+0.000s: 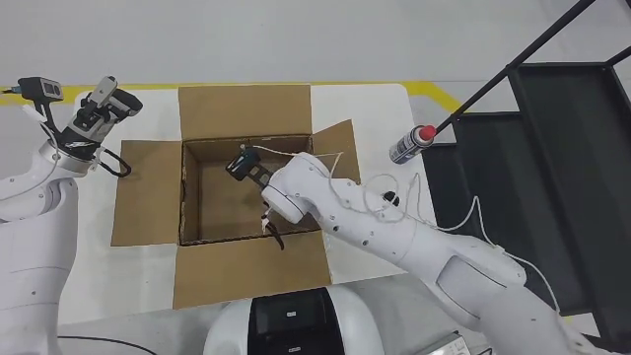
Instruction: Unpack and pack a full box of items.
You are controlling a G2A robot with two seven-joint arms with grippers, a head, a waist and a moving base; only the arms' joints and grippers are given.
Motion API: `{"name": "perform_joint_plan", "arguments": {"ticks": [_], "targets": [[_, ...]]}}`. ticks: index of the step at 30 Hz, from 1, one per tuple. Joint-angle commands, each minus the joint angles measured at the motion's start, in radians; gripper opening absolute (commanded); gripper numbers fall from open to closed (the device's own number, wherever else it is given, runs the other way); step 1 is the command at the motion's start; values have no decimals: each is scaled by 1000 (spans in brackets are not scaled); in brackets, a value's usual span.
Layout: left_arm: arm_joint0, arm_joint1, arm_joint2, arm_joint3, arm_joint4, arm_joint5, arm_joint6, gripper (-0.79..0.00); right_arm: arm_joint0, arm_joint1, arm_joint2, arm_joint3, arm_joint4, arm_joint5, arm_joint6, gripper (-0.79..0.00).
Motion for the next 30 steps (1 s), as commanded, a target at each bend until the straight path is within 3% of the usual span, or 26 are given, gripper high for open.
{"name": "perform_joint_plan", "arguments": {"ticks": [1,13,14,15,16,17,22,26,30], "targets": [[0,0,0,0,0,0,0,0,14,-20,-13,63,25,-1,-23,-785],[0,0,0,0,0,0,0,0,62,-118,-62,324,87,5,-121,-785],[0,0,0,0,0,0,0,0,66,-124,-65,339,85,6,-124,-742],[0,0,0,0,0,0,0,0,69,-130,-68,352,85,7,-125,-656],[0,0,0,0,0,0,0,0,72,-136,-72,364,81,7,-124,-413],[0,0,0,0,0,0,0,0,76,-142,-75,375,77,8,-123,0],[0,0,0,0,0,0,0,0,83,-155,-71,363,54,21,-111,0],[0,0,0,0,0,0,0,0,79,-139,-47,279,-14,53,-77,0],[0,0,0,0,0,0,0,0,29,-90,26,42,-99,85,27,0]]}}
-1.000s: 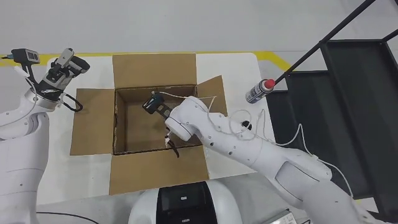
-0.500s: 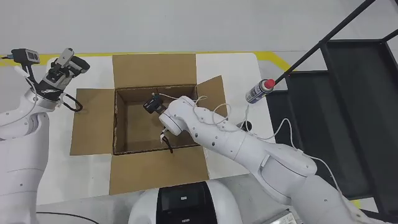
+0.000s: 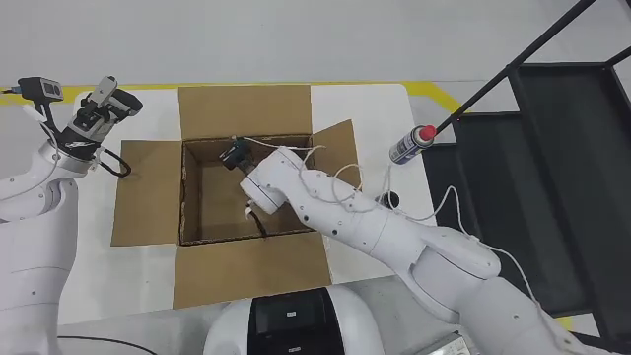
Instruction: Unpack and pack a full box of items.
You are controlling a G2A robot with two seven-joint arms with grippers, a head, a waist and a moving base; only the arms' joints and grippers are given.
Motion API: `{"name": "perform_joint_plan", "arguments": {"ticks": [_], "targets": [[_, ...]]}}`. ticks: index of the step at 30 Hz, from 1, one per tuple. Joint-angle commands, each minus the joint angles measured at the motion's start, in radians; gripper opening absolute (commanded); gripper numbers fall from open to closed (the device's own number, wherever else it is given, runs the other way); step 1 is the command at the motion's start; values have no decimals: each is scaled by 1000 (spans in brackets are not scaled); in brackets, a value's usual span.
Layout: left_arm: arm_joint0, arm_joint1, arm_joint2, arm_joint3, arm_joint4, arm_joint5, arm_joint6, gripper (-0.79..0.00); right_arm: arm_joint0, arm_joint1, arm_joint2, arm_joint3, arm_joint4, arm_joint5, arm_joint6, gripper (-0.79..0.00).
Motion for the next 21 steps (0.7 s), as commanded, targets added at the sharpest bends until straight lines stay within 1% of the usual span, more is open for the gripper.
{"name": "perform_joint_plan", "arguments": {"ticks": [1,3,6,8,10,12,13,16,21], "targets": [[0,0,0,0,0,0,0,0,-46,35,59,-180,-50,3,70,0],[0,0,0,0,0,0,0,0,-125,77,151,-382,-66,-26,138,0],[0,0,0,0,0,0,0,0,-268,136,309,-656,-115,-102,245,0],[0,0,0,0,0,0,0,0,-374,170,397,-805,-153,-156,247,0],[0,0,0,0,0,0,0,0,-481,195,484,-960,-124,-195,247,0],[0,0,0,0,0,0,0,0,-574,218,575,-1060,-138,-232,247,0],[0,0,0,0,0,0,0,0,-615,227,622,-1100,-132,-238,247,0],[0,0,0,0,0,0,0,0,-656,241,749,-1100,-90,-261,247,0],[0,0,0,0,0,0,0,0,-750,257,937,-1100,0,-264,245,0]]}}
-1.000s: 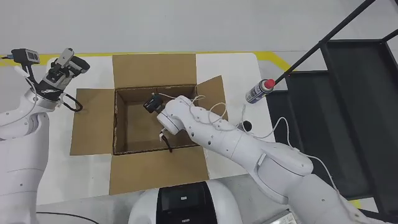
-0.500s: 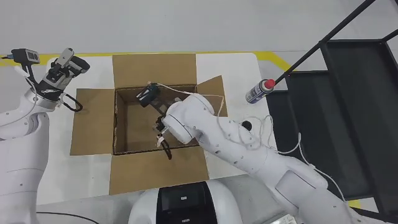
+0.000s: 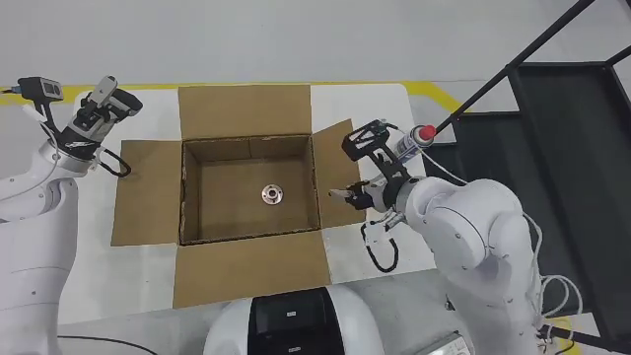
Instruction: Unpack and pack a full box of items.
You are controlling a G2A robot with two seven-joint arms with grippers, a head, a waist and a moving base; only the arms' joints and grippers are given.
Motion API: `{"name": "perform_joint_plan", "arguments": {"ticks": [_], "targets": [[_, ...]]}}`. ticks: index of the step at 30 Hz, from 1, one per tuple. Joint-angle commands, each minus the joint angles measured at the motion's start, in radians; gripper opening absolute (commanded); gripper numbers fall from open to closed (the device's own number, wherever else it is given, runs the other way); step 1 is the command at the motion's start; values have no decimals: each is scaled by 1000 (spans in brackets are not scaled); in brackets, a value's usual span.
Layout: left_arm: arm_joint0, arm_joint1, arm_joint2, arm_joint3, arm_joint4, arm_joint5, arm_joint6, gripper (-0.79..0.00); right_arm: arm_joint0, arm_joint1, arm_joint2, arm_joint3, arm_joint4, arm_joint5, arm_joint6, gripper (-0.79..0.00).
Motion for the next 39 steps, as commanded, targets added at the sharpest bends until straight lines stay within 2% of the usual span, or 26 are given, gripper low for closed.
{"name": "perform_joint_plan", "arguments": {"ticks": [1,9,14,21,30,39], "targets": [[0,0,0,0,0,0,0,0,-43,5,71,0,40,-3,-5,0],[0,0,0,0,0,0,0,0,-204,20,258,60,160,-37,-81,0],[0,0,0,0,0,0,0,0,-240,27,279,169,187,-73,-139,0],[0,0,0,0,0,0,0,0,-187,33,232,379,205,-118,-232,0],[0,0,0,0,0,0,0,0,-94,38,126,580,32,-66,-294,0],[0,0,0,0,0,0,0,0,-25,36,83,721,31,-3,-352,0]]}}
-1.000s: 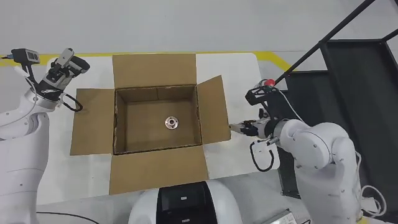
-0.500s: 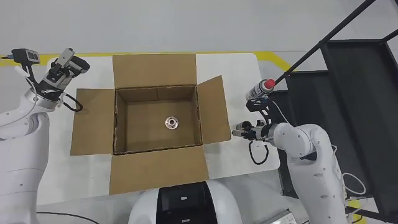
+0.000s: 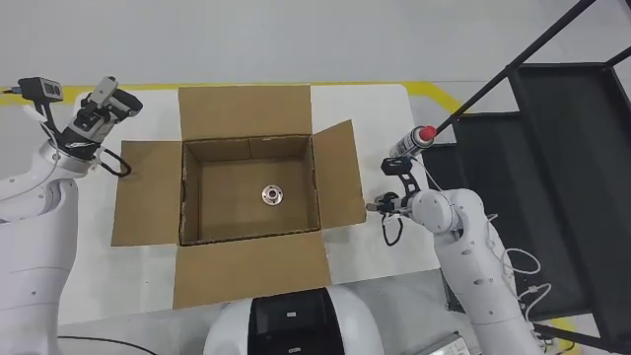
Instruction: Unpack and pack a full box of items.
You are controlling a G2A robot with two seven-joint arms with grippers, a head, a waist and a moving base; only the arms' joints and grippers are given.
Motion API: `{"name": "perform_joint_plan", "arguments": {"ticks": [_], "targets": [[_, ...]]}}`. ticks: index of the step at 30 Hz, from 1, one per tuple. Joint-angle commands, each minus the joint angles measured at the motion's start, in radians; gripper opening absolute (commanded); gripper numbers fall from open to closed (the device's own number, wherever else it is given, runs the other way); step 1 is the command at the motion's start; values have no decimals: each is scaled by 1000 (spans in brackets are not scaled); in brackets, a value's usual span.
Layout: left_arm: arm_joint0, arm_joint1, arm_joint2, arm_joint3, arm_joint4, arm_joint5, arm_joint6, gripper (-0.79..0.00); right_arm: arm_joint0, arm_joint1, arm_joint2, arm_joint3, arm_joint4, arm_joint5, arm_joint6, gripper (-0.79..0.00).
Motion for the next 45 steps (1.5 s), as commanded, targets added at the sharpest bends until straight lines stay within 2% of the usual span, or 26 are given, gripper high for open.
{"name": "perform_joint_plan", "arguments": {"ticks": [1,5,6,7,8,9,16,21,26,32,36,38,41,45], "targets": [[0,0,0,0,0,0,0,0,12,0,-7,20,3,12,-8,0],[0,0,0,0,0,0,0,0,31,-1,-23,57,12,21,-18,0],[0,0,0,0,0,0,0,0,35,-1,-28,66,14,21,-19,-95],[0,0,0,0,0,0,0,0,40,-1,-33,76,14,22,-22,-459],[0,0,0,0,0,0,0,0,45,-1,-36,86,16,25,-25,-702],[0,0,0,0,0,0,0,0,50,-1,-40,95,17,28,-26,-785],[0,0,0,0,0,0,0,0,69,0,-59,132,7,57,-32,-785],[0,0,0,0,0,0,0,0,40,7,-53,62,-14,60,-14,-785],[0,0,0,0,0,0,0,0,-59,20,1,-140,-10,48,31,-785],[0,0,0,0,0,0,0,0,-196,36,126,-480,23,42,86,-785],[0,0,0,0,0,0,0,0,-229,41,186,-665,65,34,109,-785],[0,0,0,0,0,0,0,0,-213,44,197,-710,73,22,119,-785],[0,0,0,0,0,0,0,0,-127,49,163,-710,89,-26,130,-785],[0,0,0,0,0,0,0,0,18,51,27,-710,68,-25,198,-785]]}}
